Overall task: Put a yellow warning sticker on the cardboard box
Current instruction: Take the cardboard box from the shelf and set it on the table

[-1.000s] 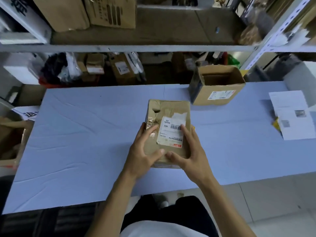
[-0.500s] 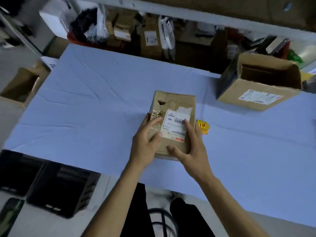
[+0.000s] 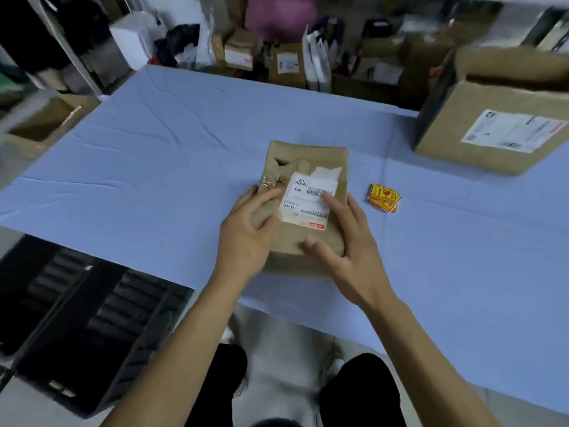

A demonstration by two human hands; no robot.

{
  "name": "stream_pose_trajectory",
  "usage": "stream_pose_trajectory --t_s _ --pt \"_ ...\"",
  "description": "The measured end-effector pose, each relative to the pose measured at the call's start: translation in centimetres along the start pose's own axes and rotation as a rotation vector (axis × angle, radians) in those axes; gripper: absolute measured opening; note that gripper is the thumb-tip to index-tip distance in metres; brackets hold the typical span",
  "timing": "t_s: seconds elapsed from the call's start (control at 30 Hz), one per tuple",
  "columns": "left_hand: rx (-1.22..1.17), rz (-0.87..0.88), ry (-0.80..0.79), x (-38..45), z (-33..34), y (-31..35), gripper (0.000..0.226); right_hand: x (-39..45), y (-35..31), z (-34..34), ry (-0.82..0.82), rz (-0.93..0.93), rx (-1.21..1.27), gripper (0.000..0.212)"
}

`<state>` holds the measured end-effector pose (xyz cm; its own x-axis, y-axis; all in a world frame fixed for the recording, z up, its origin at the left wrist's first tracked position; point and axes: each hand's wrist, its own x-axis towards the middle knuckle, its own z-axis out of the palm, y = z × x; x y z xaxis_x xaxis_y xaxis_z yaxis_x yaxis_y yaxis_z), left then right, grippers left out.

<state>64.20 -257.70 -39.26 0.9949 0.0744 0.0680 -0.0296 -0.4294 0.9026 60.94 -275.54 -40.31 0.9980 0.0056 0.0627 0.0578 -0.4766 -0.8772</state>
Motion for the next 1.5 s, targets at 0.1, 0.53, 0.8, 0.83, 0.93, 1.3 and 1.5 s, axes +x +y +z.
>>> stream_pose_trajectory --t_s 0.1,0.53,0.8,0.83,0.93,1.3,1.5 --pt "0.231 0.14 0.127 -1.2 0.7 0.0 0.035 0.3 0.8 0.4 0.071 -0.069 -0.126 0.072" --pt "0.556 0.132 0.063 -8.0 3.6 0.6 0.072 -3.3 -1.0 0.7 -0.13 0.084 0.066 0.071" --pt "0.284 0.3 -0.149 -1.3 -2.8 -3.7 0.068 0.0 0.7 -0.7 -0.007 -0.056 -0.3 0.065" --pt "0.28 0.313 -0.214 -0.4 -4.1 -4.0 0.068 1.1 0.7 -1.4 -0.003 -0.035 -0.365 0.069" --pt "0.217 0.248 -0.362 2.4 -6.7 -4.6 0.069 4.5 1.0 -2.0 -0.033 -0.04 -0.352 0.071" --pt "0.223 -0.066 0.167 2.8 -0.2 -7.1 0.071 5.1 5.0 2.5 0.155 -0.12 -0.204 0.084" --pt "0.487 0.138 0.205 1.1 0.9 -7.8 0.103 3.6 6.3 3.0 0.067 -0.106 -0.352 0.1"
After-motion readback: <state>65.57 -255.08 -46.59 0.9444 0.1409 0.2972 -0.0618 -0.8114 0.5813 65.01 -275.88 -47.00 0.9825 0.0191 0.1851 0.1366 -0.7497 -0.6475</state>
